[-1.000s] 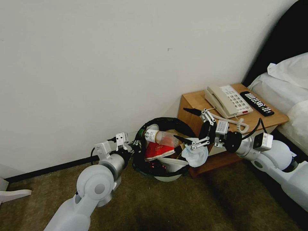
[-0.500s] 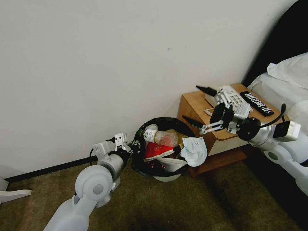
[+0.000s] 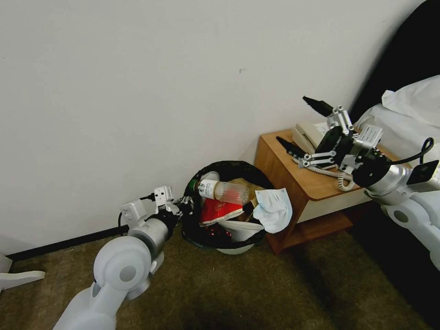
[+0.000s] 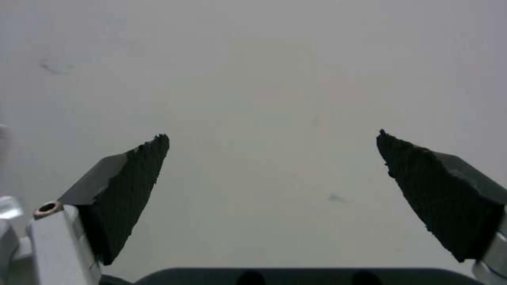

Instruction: Pick up the trash bin, then pick up the garbage from the floor and place it into the trash bin.

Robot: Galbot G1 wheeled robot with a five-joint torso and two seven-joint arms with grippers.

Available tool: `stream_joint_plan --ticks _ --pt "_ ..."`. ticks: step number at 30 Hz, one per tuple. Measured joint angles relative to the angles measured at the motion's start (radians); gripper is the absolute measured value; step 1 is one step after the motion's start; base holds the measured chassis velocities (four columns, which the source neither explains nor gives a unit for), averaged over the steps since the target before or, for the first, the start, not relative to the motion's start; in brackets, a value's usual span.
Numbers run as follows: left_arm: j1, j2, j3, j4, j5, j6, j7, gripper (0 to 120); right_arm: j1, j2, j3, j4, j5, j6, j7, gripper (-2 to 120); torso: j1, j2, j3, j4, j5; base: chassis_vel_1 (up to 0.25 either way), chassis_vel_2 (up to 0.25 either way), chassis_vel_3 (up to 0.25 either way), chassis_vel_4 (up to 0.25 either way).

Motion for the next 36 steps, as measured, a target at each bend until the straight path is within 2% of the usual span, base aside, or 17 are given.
stream_joint_plan --ticks 7,16,22,25,28,36 --pt "0.002 -0.005 -0.025 -0.014 -0.03 0.0 -0.025 4 -0.029 -0.003 0.076 -0.009 -0.011 -0.017 0.058 100 0.0 0.0 0.0 -0.0001 0.0002 0.0 0.0 0.0 0.0" --pt "0.012 -0.003 -0.078 -0.045 -0.07 0.001 -0.057 4 -0.07 0.039 0.144 -0.031 -0.034 -0.037 0.119 100 0.0 0.0 0.0 0.0 0.0 0.0 0.0 0.0 0.0" --pt "0.01 0.002 -0.114 -0.058 -0.087 0.002 -0.06 4 -0.163 0.1 0.217 -0.006 -0.095 -0.092 0.227 100 0.0 0.0 0.0 0.0 0.0001 0.0 0.0 0.0 0.0" --pt "0.008 0.001 -0.122 -0.06 -0.091 0.002 -0.062 4 -0.186 0.115 0.239 0.001 -0.104 -0.1 0.235 100 0.0 0.0 0.0 0.0001 0.0002 0.0 0.0 0.0 0.0" --pt "0.006 0.0 -0.138 -0.064 -0.097 0.003 -0.063 4 -0.269 0.14 0.309 0.03 -0.114 -0.116 0.261 100 0.0 0.0 0.0 -0.0001 0.0 0.0 0.0 0.0 0.0" --pt "0.009 -0.001 -0.148 -0.07 -0.099 0.004 -0.065 4 -0.38 0.202 0.372 0.054 -0.149 -0.139 0.326 100 0.0 0.0 0.0 0.0002 -0.0001 0.0 0.0 0.0 0.0"
